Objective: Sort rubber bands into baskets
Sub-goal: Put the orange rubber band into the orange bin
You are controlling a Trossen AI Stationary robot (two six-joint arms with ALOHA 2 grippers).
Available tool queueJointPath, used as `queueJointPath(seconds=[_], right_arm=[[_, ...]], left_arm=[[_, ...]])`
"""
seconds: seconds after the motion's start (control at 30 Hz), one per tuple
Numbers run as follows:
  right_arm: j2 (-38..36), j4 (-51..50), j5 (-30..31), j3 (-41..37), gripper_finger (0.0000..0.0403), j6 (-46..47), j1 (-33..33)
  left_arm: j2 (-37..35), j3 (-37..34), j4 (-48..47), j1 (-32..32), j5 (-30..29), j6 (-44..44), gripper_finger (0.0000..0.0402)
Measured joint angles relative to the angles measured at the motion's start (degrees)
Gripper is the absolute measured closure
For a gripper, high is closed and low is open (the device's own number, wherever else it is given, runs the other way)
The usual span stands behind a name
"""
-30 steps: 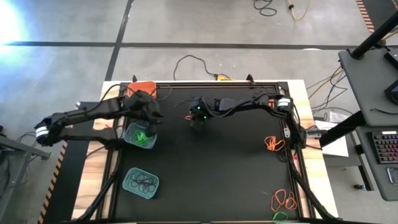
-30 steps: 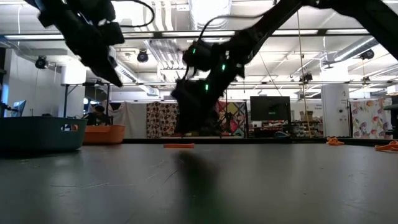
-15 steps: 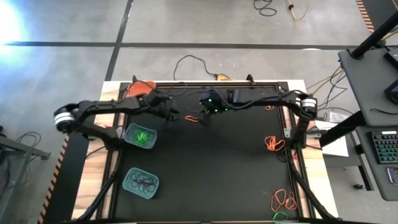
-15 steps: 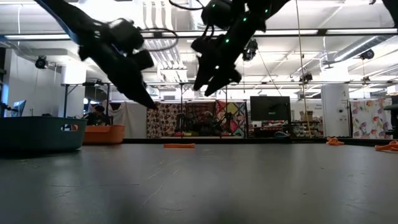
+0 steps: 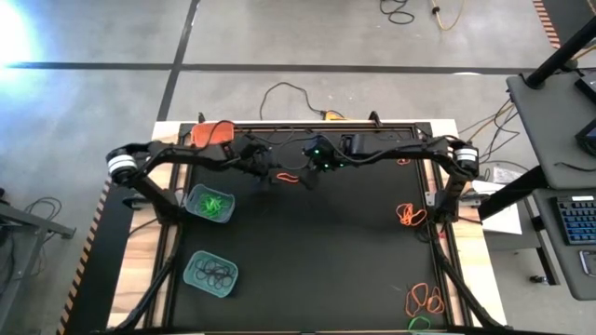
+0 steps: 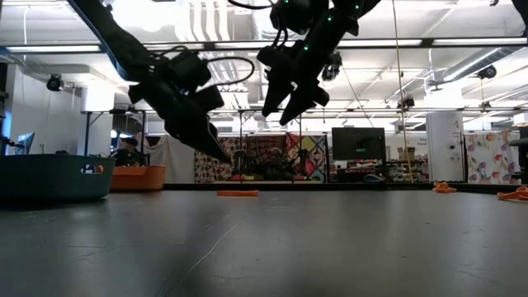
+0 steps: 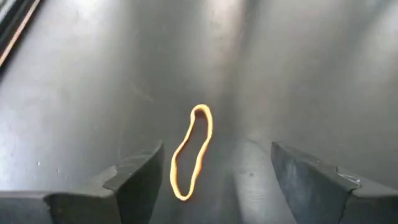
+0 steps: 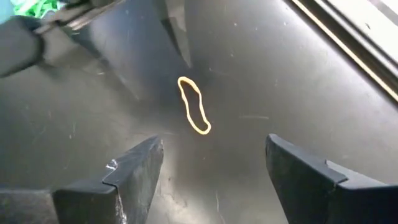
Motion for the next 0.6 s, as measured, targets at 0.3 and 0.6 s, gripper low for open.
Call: queueJointPath(seconds=[0.3, 0.6], right_arm=[[-0.54, -2.37, -0.07, 0.00, 0.0131, 0.52, 0.36], [-1.93, -5.46, -0.46, 0.00, 0.0134, 1.43, 0.36]], left_arm=[[8.21, 3.55, 0.66, 1.75, 2.95, -0.13, 0.0143], [15.53, 3.71, 5.53, 1.74, -1.59, 0.13, 0.0151]])
